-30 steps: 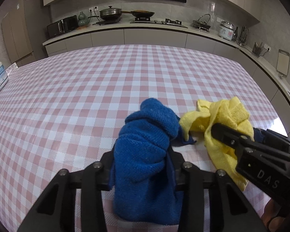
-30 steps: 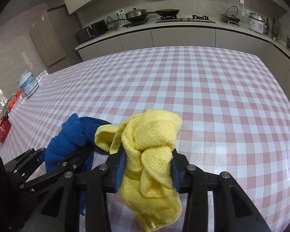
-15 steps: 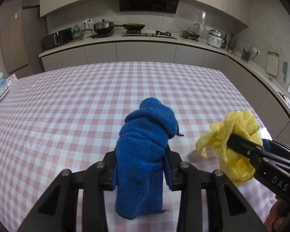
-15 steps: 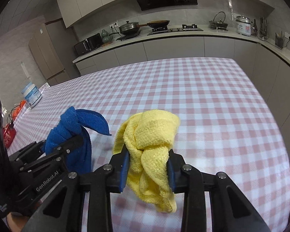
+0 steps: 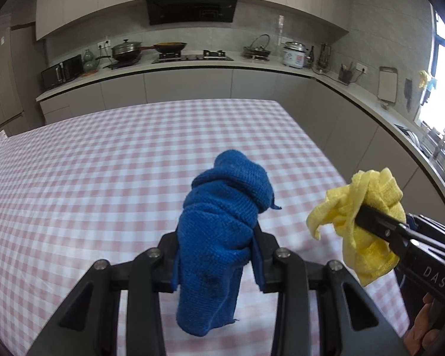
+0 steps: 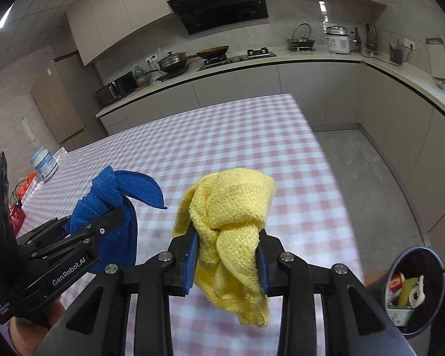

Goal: Collect trash
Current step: 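Lift the yellow cloth and blue towel and carry both over the black bucket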

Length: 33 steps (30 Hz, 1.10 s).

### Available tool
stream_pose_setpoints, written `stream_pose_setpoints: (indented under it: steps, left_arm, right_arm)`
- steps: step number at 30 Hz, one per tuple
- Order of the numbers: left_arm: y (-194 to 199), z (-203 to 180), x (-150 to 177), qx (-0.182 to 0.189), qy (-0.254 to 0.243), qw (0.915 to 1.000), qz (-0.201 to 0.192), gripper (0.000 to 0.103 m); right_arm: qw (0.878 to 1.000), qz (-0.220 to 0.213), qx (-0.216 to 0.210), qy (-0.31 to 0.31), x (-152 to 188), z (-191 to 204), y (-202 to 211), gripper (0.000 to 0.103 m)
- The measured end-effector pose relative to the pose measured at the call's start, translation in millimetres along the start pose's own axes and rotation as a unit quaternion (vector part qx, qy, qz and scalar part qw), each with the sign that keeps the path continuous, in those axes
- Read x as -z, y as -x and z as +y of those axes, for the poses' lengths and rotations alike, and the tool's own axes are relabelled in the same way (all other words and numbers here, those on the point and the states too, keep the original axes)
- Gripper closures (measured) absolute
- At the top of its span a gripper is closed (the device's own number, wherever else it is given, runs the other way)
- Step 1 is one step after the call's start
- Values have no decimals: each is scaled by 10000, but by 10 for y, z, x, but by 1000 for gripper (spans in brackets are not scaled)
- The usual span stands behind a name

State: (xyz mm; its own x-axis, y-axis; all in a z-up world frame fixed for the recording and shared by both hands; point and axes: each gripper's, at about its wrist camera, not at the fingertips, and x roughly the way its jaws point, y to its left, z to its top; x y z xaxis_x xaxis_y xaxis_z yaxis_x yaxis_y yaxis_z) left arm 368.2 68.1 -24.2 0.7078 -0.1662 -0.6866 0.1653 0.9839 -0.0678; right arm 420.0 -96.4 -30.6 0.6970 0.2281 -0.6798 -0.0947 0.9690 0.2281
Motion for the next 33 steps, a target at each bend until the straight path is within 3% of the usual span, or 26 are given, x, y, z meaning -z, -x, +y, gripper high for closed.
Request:
stream_pose_setpoints:
  steps: [10,21,33]
  left_arm:
    - [30,-1013,24,608,-493,9969,51,65]
    - [-70,-2137,73,1308,-1111,9849,243,65]
    - [-231,-3099,241,1592,-1455,9752,498,65]
  right_arm:
    - [9972,-208,550,-454,232,-1030,762,68]
    - [9864,-289,1227,-1054,558,-2142,1387,68]
    - [9736,-186,1695,-1519,883,-3147,1775,68]
